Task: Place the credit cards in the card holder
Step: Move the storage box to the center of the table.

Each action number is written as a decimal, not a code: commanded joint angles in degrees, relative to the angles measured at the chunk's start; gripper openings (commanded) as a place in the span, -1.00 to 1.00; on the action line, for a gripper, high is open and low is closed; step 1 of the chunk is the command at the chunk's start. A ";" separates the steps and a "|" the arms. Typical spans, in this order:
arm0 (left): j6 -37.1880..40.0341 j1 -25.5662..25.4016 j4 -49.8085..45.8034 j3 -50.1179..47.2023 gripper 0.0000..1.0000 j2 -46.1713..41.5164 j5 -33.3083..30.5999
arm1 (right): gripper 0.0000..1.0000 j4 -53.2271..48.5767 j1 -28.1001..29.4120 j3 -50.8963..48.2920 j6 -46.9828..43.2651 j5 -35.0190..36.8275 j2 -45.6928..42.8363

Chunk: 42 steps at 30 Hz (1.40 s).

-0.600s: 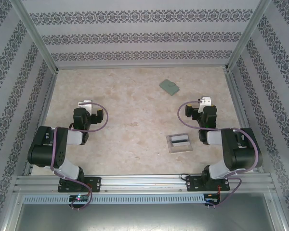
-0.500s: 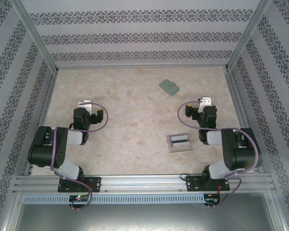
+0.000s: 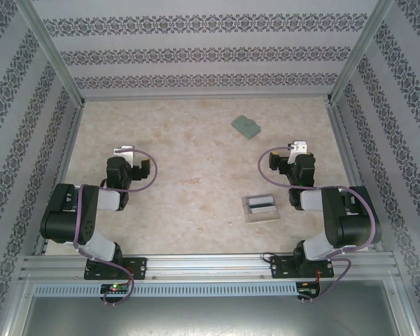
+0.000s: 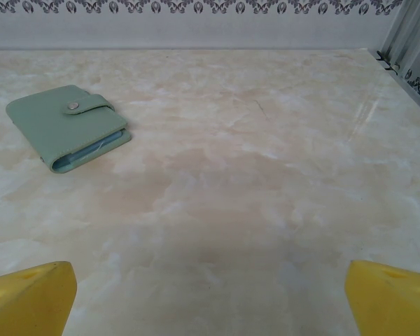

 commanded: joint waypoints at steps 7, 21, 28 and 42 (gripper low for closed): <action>-0.89 0.76 1.00 1.07 0.99 -0.32 1.50 | 0.96 0.66 -0.71 0.15 2.80 3.55 -2.14; -5.08 0.16 -22.29 7.37 0.99 -15.76 -1.28 | 0.96 -29.98 1.10 6.24 16.92 19.12 -19.73; -43.97 -0.53 -61.27 18.46 0.99 -31.51 -19.01 | 0.96 -77.44 -0.93 16.64 51.54 10.20 -31.40; -25.19 -5.05 -74.38 36.04 0.99 -23.34 23.34 | 0.34 -112.73 8.47 17.19 82.05 -13.23 -42.46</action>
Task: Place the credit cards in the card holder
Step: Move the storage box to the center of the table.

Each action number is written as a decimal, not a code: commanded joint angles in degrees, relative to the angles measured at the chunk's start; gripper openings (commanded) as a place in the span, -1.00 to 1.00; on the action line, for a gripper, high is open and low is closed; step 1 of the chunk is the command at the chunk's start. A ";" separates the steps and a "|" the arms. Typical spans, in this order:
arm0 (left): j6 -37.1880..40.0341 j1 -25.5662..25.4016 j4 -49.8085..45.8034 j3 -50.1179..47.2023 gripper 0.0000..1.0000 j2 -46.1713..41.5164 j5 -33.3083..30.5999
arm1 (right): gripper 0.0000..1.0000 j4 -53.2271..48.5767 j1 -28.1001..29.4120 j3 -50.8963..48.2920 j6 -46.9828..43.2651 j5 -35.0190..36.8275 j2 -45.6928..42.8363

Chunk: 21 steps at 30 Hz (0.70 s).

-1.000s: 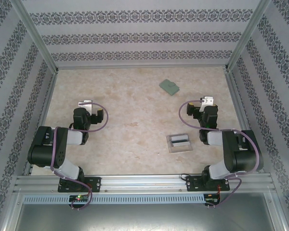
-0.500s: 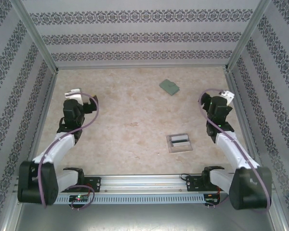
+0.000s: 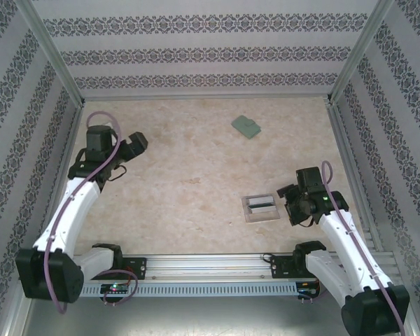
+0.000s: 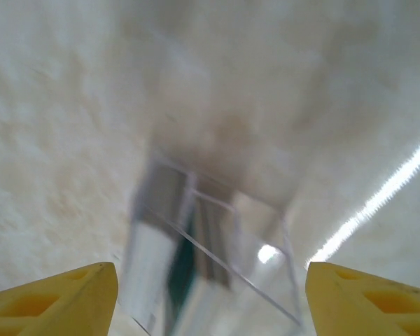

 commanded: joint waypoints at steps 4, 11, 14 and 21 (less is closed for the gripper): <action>14.94 -6.35 -3.26 4.87 0.99 3.87 8.15 | 0.31 -13.40 3.57 3.45 9.54 -6.84 -2.08; 14.17 -7.88 -0.81 7.26 0.99 10.69 5.58 | 0.11 -4.38 12.66 -0.52 17.76 -5.73 0.18; 15.69 -7.87 -3.89 9.32 0.99 13.04 6.40 | 0.03 -1.65 15.20 -1.48 20.04 -4.45 1.35; 16.34 -7.88 -3.84 8.40 0.99 12.97 6.68 | -0.14 5.39 19.25 -6.30 25.38 -2.81 2.44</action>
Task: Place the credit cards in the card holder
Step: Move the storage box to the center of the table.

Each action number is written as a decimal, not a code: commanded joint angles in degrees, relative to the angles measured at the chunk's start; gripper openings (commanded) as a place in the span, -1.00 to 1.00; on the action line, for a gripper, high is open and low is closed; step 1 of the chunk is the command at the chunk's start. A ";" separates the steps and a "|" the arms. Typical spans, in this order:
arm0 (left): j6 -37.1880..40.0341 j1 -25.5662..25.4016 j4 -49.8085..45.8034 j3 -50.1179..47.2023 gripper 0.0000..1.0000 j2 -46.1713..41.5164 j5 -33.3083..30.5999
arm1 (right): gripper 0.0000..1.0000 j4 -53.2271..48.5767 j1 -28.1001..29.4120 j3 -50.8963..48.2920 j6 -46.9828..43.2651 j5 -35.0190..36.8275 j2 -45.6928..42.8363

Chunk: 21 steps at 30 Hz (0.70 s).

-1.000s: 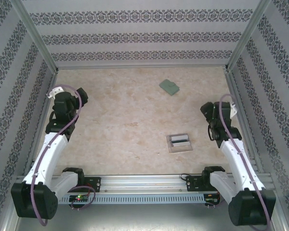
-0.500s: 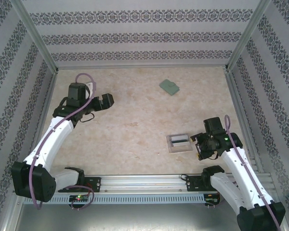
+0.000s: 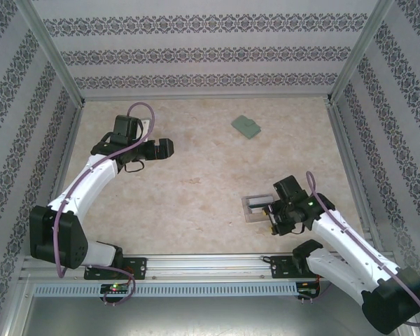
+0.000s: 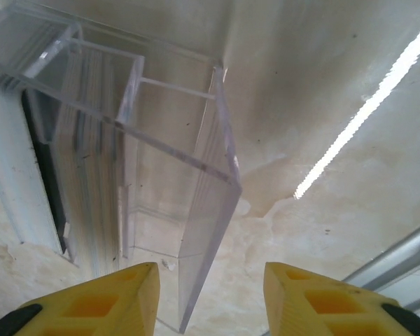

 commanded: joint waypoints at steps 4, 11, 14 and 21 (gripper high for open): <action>1.67 -0.24 0.43 -0.51 0.99 -2.57 -0.25 | -0.36 5.72 2.06 -4.58 4.97 3.87 0.90; 2.34 -0.24 0.21 -1.38 0.99 -4.19 -2.37 | -0.95 14.09 1.91 -2.50 -7.31 7.36 4.90; 1.57 -0.29 0.63 -1.82 0.99 -4.67 -3.41 | -1.00 16.07 -0.20 2.76 -22.64 3.89 10.86; 1.57 -0.29 -0.21 -1.05 0.99 -4.61 -4.14 | -1.00 8.67 -2.02 24.65 -58.16 -5.70 31.41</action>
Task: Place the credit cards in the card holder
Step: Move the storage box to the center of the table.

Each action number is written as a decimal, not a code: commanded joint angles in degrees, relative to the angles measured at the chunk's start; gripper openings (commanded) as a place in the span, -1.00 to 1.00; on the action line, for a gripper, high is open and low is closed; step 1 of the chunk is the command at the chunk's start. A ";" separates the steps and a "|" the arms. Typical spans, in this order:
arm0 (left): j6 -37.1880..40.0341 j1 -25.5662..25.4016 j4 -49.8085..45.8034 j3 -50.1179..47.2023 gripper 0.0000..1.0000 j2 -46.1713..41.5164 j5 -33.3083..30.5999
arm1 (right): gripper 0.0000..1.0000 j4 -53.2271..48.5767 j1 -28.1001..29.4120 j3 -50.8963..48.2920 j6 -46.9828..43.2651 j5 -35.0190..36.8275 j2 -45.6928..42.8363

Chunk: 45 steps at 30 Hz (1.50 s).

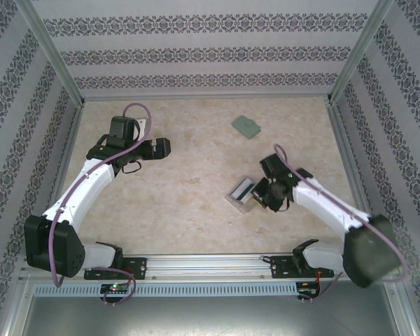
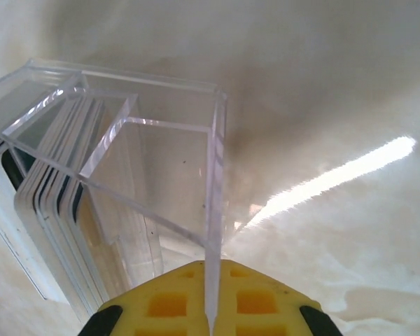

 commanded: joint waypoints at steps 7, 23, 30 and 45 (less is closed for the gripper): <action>0.89 -0.28 -0.06 -0.65 0.99 -1.93 -1.40 | -1.00 -2.97 0.71 22.66 -31.25 -11.64 19.77; 2.35 -0.27 0.51 -1.96 0.99 -2.74 -3.62 | -0.49 -8.36 2.65 47.54 -35.56 -6.82 39.56; 2.15 -0.36 0.44 -1.93 0.99 -2.40 -3.07 | -0.22 -4.72 -0.40 47.06 -37.02 -4.07 33.80; 4.09 -0.37 -0.21 -1.88 0.99 -3.66 -3.88 | -0.01 11.14 -16.86 47.02 -22.31 -1.10 42.05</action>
